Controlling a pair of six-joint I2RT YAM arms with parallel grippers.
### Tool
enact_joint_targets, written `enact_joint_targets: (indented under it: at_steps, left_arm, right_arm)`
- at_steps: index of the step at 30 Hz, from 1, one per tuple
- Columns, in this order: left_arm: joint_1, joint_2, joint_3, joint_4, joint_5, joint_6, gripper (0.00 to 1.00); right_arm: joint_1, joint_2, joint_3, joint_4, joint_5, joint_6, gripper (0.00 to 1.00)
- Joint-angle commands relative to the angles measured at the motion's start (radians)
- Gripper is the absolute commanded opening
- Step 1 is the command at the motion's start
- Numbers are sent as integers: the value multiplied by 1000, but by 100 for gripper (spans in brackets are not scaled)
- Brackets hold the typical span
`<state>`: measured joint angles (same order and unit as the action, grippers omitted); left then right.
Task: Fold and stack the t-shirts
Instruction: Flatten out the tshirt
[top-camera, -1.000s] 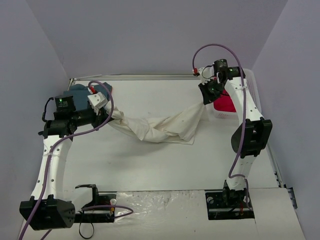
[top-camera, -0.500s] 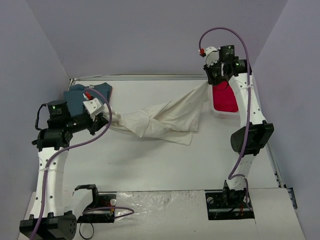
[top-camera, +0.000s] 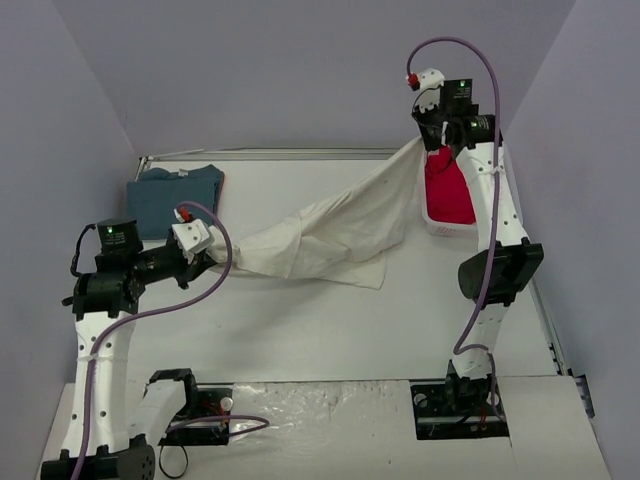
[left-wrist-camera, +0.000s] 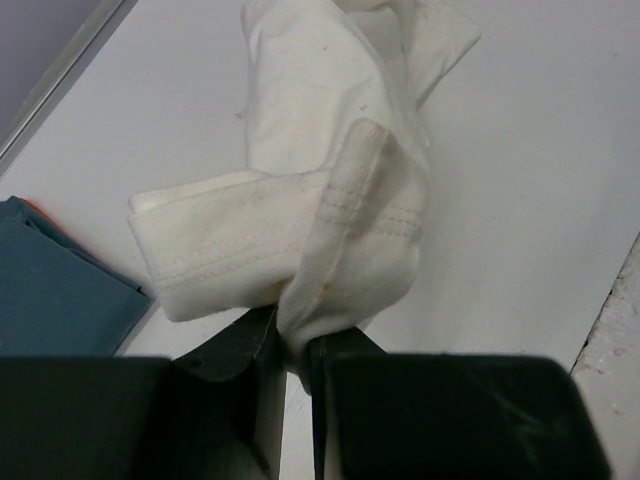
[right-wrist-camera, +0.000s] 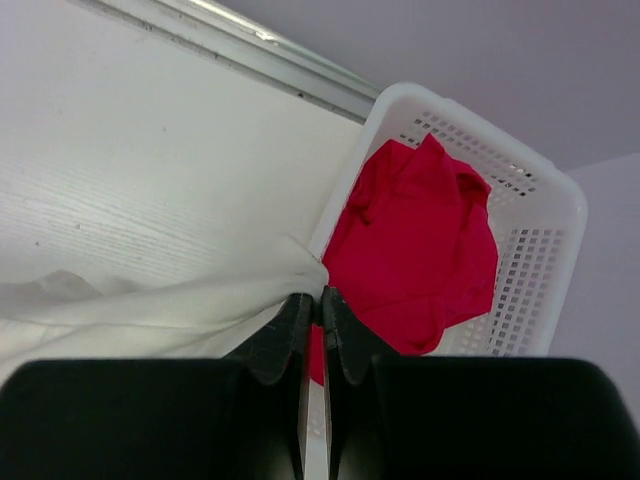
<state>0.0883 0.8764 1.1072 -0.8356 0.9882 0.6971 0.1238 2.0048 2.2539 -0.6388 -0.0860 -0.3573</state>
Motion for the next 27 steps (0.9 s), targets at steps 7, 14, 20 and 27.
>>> enact_joint_targets:
  at_steps: [7,14,20,27]
  left_arm:
    - [11,-19,-116,-11,-74,158,3]
    - [8,-13,-253,-115,-126,384,12]
    - [8,78,-267,-180,-100,488,95]
    - [8,105,-265,-60,-43,381,94]
  right_arm:
    - [-7,-173,29,73,-12,34,0]
    - [8,-366,-227,74,-103,26,0]
    - [14,-474,-413,85,-144,14,0]
    - [20,-505,-556,96,-178,8,0]
